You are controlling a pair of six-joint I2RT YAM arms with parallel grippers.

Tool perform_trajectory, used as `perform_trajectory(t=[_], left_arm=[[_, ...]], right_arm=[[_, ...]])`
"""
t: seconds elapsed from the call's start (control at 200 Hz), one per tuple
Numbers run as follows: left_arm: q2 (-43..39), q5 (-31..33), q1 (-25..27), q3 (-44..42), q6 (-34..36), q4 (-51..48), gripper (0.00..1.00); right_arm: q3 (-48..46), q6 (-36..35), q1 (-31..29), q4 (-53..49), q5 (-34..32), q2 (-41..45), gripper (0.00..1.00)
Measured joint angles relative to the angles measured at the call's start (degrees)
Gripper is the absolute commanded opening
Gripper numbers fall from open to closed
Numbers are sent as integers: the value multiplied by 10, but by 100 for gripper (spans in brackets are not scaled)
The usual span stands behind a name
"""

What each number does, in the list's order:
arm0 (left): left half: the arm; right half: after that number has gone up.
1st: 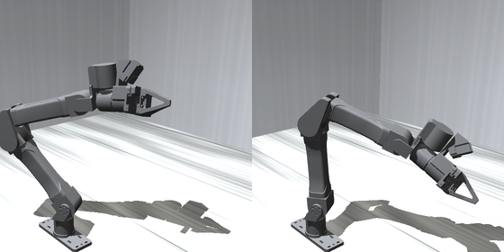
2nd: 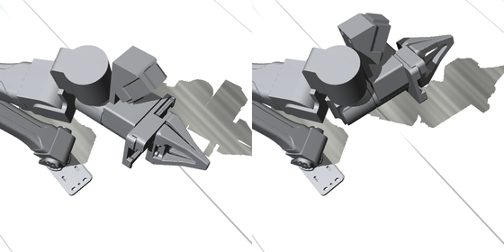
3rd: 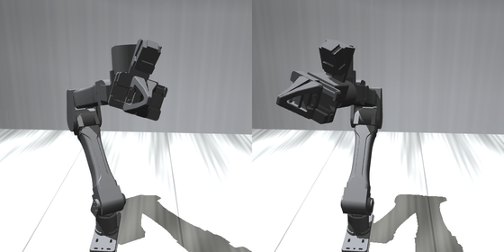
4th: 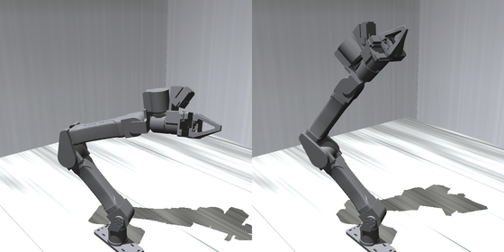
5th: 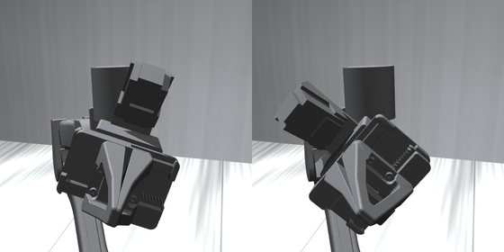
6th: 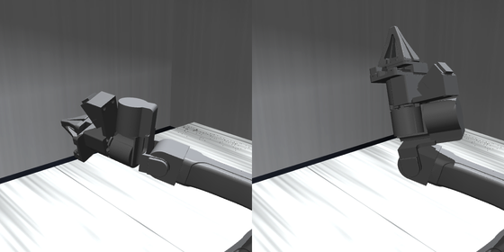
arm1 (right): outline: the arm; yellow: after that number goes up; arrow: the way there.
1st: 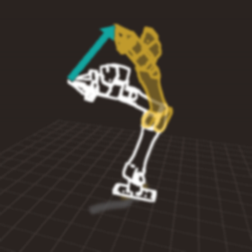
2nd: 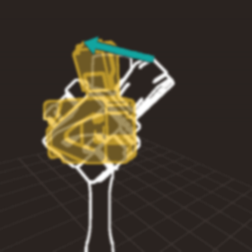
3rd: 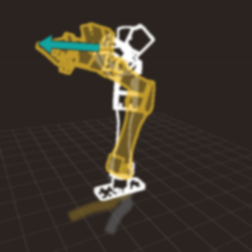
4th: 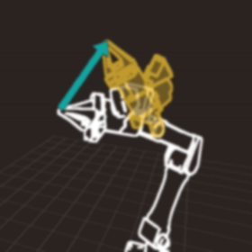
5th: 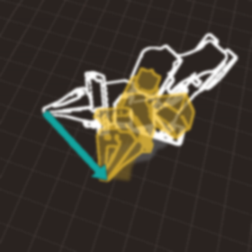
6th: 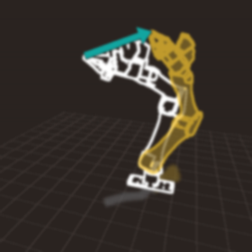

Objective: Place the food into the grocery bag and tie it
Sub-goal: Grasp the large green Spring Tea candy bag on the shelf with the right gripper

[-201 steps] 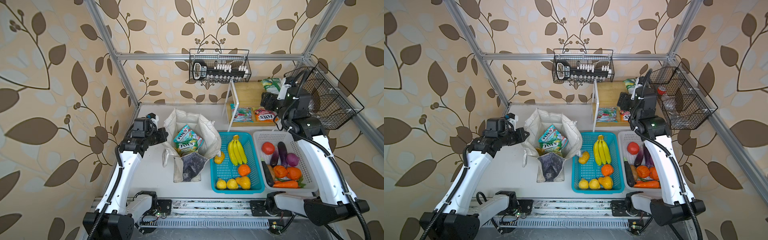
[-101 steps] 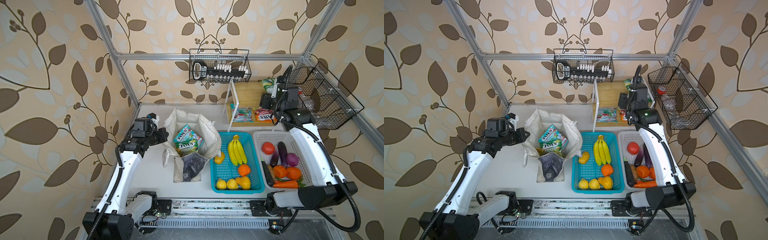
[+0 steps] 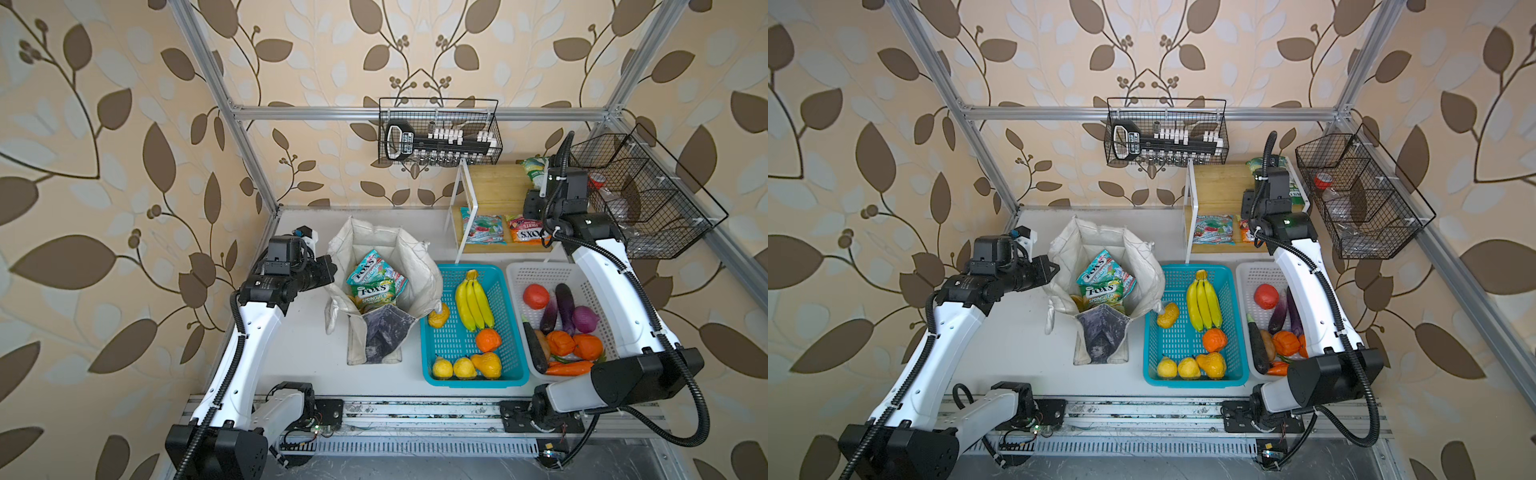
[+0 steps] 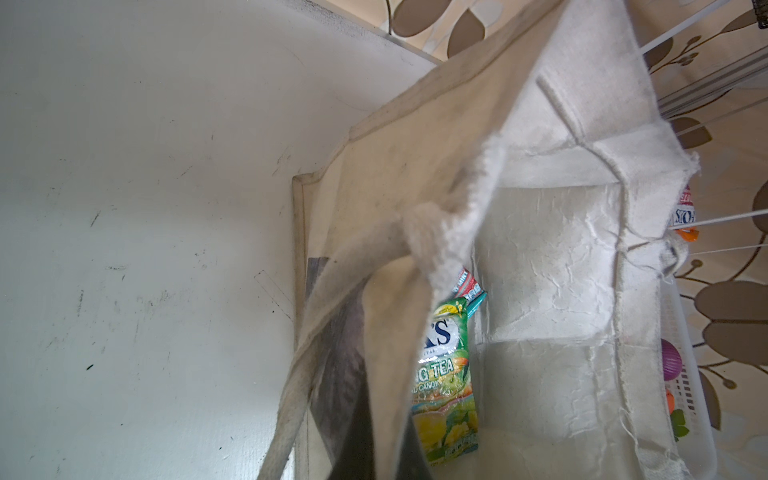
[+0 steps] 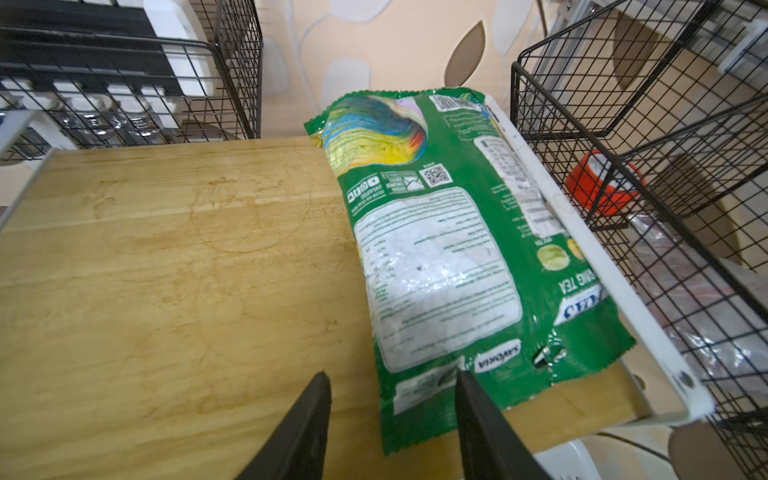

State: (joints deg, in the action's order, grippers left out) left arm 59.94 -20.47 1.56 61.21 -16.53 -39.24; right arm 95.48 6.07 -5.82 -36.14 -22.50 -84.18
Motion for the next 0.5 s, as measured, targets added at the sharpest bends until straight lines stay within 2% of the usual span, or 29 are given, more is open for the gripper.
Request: perform_trajectory(t=[0.18, 0.41, 0.5], left_arm=[[0, 0, 0, 0, 0, 0, 0], [0, 0, 0, 0, 0, 0, 0], [0, 0, 0, 0, 0, 0, 0]], right_arm=[[-3, -2, 4, 8, 0, 0, 39], [-11, -2, 5, 16, -2, 0, 39], [-14, -1, 6, 17, -3, 0, 35]])
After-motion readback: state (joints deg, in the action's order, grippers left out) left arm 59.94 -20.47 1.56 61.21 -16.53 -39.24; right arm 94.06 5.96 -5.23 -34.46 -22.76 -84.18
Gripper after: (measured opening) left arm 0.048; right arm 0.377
